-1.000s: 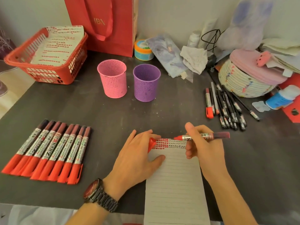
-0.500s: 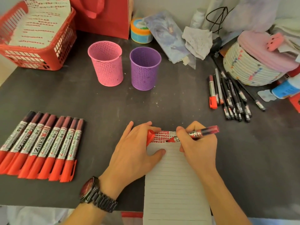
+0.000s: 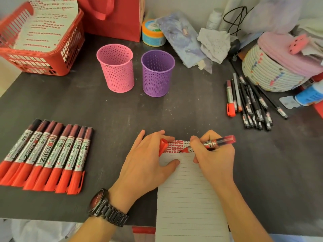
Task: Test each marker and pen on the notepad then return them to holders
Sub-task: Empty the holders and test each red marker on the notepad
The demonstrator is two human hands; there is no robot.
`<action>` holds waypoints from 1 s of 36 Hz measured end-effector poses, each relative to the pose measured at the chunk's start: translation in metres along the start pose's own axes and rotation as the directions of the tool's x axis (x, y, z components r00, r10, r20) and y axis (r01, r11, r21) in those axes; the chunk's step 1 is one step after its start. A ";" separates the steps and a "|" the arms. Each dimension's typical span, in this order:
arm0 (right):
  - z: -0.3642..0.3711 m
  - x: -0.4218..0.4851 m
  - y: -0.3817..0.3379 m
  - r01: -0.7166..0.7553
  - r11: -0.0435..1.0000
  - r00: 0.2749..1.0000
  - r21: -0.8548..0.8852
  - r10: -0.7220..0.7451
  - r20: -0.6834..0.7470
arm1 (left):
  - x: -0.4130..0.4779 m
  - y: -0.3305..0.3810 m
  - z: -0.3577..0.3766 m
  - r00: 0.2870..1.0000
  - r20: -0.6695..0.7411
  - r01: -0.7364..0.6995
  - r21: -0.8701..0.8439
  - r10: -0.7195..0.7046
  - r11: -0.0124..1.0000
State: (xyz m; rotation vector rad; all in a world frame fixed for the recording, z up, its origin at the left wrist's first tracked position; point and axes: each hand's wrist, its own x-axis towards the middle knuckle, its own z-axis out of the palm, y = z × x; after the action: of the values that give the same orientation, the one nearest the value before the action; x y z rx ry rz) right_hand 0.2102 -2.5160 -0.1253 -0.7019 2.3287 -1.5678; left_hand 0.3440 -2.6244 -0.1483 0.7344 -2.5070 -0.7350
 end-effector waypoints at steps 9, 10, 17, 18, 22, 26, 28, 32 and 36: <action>0.000 0.001 0.001 0.001 1.000 1.000 -0.008 -0.001 0.001 | -0.001 -0.001 0.000 0.999 0.036 0.024 -0.016 -0.024 1.000; 0.000 0.001 0.001 0.000 1.000 1.000 -0.009 0.000 0.000 | -0.001 -0.001 0.000 0.999 0.037 0.020 -0.021 -0.019 1.000; 0.000 0.001 0.001 0.009 1.000 1.000 -0.005 -0.009 -0.003 | 0.000 0.000 -0.001 0.999 0.033 -0.001 -0.034 0.002 0.999; 0.000 0.001 0.001 0.007 1.000 1.000 -0.006 -0.007 -0.005 | 0.000 0.000 -0.001 1.000 0.029 -0.005 -0.031 0.006 1.000; 0.001 0.001 0.001 -0.001 1.000 1.000 -0.006 0.001 -0.016 | 0.001 0.001 -0.003 0.999 -0.010 -0.050 -0.026 0.050 0.998; 0.000 0.001 0.000 0.001 1.000 1.000 -0.001 -0.001 -0.018 | 0.001 0.001 -0.003 0.999 0.010 -0.048 -0.033 0.049 0.998; 0.001 0.001 -0.001 0.010 1.000 1.000 0.003 -0.010 -0.016 | 0.001 -0.001 -0.004 0.998 0.041 -0.038 -0.035 0.039 0.999; 0.000 0.001 0.000 0.015 0.999 1.000 0.033 -0.014 -0.023 | 0.003 -0.004 -0.004 0.997 0.071 -0.031 -0.034 0.034 0.999; -0.009 0.004 -0.001 -0.013 0.983 0.998 0.181 0.024 -0.059 | 0.002 -0.004 -0.004 0.995 0.104 -0.009 -0.013 0.010 1.000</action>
State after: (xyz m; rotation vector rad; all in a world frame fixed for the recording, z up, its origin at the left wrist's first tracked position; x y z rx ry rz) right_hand 0.2032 -2.5114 -0.1204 -0.5955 2.1913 -1.7876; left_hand 0.3458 -2.6303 -0.1472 0.6967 -2.5947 -0.8035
